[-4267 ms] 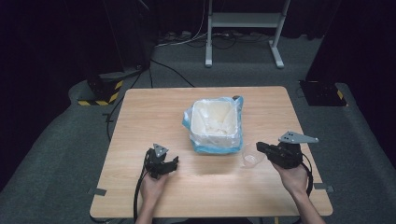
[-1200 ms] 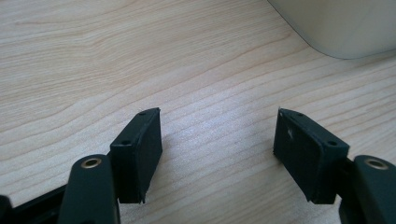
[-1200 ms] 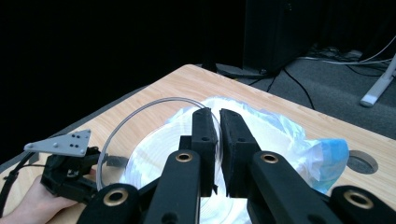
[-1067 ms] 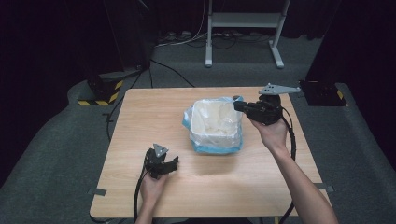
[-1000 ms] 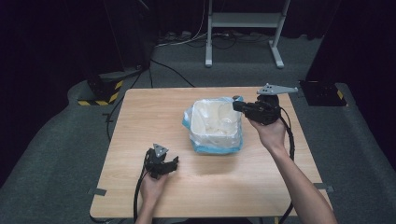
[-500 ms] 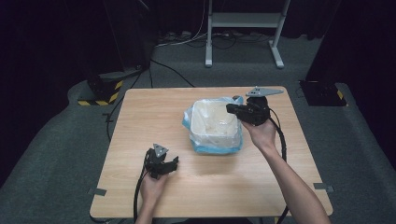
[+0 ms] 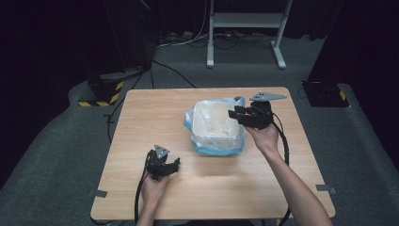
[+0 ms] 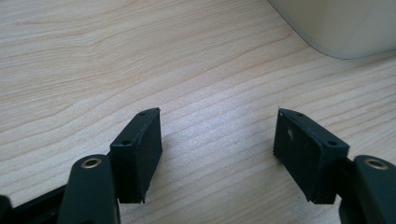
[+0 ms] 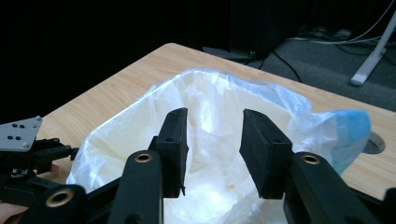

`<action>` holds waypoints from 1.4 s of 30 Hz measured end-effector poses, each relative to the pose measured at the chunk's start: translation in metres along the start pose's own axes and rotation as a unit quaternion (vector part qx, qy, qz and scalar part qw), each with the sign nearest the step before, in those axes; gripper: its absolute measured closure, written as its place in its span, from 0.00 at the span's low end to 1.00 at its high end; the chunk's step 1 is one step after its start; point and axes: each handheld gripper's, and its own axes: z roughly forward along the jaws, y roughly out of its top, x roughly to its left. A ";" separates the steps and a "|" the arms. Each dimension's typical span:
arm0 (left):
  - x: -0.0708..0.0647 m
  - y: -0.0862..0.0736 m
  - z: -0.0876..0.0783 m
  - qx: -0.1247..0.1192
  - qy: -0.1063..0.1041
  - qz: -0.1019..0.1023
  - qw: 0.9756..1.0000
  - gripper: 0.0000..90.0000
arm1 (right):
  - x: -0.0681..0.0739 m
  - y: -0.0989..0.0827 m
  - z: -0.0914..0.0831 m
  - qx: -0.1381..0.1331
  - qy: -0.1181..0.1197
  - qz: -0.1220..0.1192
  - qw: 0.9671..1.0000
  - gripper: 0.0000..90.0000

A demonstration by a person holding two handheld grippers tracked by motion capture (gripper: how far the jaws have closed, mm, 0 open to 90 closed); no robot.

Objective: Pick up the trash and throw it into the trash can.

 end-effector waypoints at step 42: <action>0.000 0.000 0.000 0.000 0.000 -0.001 1.000 0.36 | -0.002 -0.076 -0.081 -0.033 -0.052 0.003 0.998 0.63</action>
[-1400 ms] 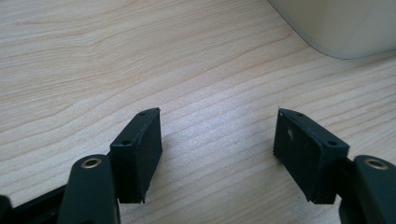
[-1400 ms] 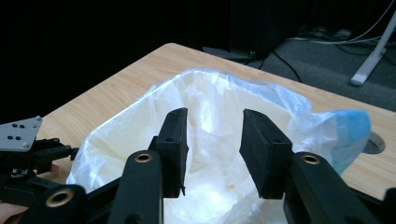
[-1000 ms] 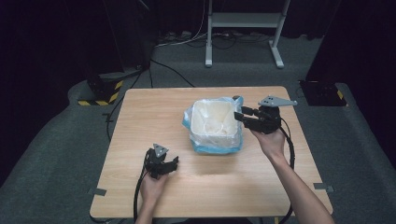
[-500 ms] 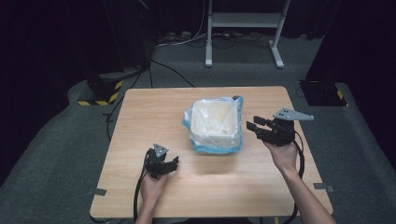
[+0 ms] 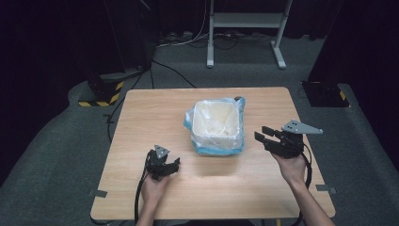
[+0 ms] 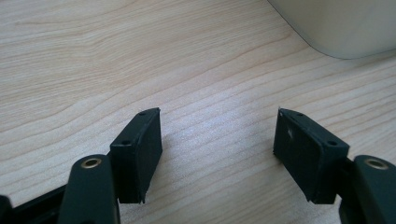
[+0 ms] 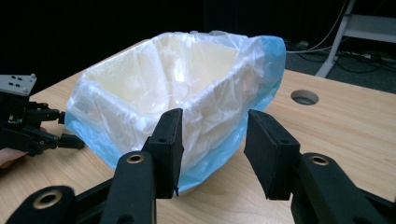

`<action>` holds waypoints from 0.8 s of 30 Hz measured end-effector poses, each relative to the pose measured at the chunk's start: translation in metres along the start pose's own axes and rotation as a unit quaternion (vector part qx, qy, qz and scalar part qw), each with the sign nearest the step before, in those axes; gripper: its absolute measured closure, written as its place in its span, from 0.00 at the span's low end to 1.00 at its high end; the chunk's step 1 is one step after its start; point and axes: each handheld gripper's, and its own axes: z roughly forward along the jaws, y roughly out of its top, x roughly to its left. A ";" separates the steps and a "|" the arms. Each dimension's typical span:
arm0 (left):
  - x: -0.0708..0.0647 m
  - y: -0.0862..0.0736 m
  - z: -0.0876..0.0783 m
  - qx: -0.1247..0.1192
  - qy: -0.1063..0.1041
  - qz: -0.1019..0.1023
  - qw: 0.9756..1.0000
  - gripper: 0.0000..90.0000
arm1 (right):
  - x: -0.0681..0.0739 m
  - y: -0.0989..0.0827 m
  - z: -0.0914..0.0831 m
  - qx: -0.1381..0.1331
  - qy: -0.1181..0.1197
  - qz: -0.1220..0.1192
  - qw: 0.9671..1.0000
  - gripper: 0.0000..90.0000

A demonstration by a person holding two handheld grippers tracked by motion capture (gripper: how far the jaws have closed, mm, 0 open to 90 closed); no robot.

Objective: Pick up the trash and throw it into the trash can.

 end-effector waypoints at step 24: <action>0.000 0.000 0.000 0.000 0.000 0.000 1.000 0.36 | -0.011 -0.064 0.007 0.034 -0.040 0.028 0.998 0.63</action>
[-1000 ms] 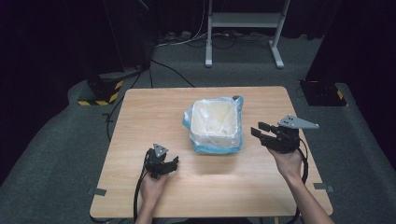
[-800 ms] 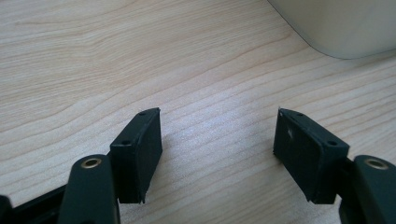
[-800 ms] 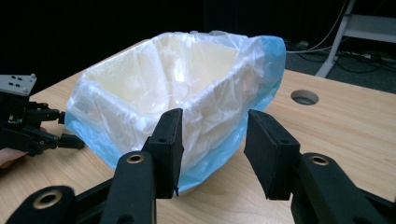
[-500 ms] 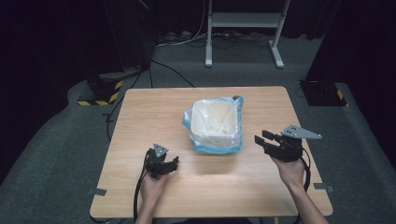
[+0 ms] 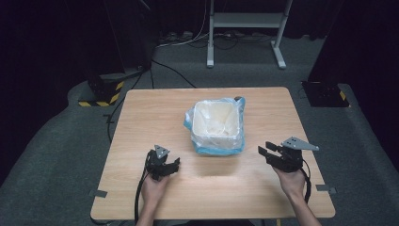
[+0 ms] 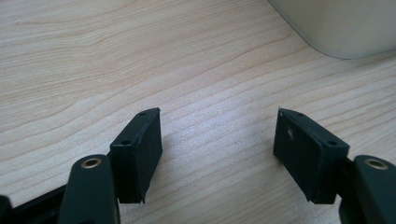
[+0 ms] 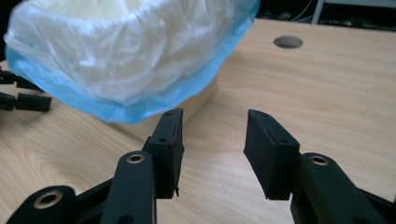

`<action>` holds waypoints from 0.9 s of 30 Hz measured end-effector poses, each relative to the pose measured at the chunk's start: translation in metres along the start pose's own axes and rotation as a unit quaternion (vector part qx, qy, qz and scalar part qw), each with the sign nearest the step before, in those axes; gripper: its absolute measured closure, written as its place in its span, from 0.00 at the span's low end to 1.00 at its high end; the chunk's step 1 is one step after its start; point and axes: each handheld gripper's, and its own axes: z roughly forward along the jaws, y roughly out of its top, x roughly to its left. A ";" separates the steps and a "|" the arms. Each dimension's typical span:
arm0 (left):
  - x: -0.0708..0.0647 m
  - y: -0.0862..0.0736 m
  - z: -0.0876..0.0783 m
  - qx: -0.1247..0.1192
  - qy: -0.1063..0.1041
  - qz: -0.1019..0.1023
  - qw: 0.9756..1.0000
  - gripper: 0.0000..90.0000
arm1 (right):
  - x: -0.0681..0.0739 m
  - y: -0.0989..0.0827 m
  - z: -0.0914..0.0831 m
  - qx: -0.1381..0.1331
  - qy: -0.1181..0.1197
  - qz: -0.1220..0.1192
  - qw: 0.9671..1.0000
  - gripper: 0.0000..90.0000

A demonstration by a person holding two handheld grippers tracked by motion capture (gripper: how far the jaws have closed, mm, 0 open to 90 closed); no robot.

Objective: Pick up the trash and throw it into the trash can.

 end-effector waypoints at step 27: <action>0.000 0.000 0.000 0.000 0.000 0.000 1.000 0.36 | -0.002 -0.049 0.028 0.068 -0.054 -0.021 0.996 0.62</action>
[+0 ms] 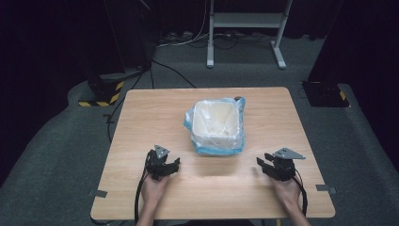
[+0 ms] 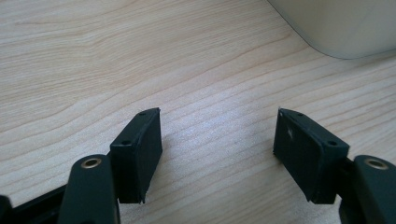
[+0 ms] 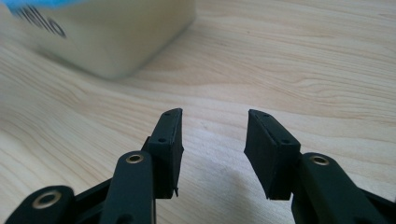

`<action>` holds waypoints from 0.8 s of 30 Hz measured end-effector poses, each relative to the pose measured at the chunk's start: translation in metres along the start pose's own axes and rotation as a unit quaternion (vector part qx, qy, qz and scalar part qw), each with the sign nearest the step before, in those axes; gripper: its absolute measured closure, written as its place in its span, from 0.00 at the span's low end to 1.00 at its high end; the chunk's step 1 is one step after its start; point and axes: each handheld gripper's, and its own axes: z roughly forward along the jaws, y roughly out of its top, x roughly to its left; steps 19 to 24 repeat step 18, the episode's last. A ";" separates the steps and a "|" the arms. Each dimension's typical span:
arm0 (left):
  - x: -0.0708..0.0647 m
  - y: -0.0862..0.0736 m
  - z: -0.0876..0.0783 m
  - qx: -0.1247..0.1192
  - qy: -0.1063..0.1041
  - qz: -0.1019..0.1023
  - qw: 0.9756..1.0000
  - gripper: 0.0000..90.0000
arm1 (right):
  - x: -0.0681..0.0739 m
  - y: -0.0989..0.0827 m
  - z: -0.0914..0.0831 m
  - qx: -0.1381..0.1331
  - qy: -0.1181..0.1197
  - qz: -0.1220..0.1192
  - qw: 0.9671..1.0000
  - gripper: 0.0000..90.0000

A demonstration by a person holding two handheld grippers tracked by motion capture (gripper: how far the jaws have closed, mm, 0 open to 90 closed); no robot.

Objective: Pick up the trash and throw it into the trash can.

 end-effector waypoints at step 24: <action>0.000 0.000 0.000 0.000 0.001 0.000 1.000 0.36 | 0.004 -0.006 0.013 0.038 -0.017 -0.011 0.999 0.55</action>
